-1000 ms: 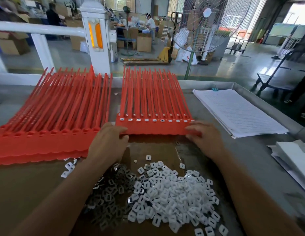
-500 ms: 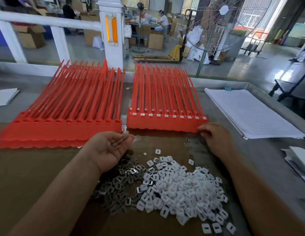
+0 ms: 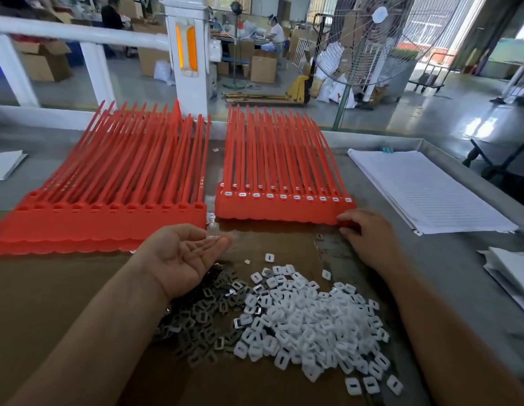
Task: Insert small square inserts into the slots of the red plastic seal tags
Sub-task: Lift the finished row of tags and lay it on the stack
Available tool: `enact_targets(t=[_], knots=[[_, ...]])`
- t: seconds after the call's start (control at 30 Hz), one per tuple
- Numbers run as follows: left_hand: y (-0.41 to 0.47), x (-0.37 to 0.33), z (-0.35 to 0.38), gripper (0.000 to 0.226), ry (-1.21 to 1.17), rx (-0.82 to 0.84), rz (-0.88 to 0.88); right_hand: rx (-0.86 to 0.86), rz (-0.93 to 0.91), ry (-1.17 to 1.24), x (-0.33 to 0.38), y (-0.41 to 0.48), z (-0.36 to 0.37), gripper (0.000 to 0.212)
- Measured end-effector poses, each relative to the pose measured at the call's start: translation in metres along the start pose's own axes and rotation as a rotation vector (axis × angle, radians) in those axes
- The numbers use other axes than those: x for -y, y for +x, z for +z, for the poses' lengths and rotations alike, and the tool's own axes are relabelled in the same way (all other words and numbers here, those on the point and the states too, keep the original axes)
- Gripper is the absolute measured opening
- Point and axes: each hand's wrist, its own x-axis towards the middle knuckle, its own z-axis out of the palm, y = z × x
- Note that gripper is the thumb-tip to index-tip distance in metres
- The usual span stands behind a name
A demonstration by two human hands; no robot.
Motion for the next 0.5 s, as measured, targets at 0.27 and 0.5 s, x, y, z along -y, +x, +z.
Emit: enact_targets(t=[0.27, 0.5], knots=[[0.003, 0.006, 0.004, 0.013, -0.006, -0.029, 0.107, 0.004, 0.008, -0.015, -0.003, 0.001, 0.001, 0.028], [0.016, -0.006, -0.004, 0.018, -0.215, -0.094, 0.303, 0.0, 0.02, -0.003, 0.002, 0.0, -0.004, 0.027]])
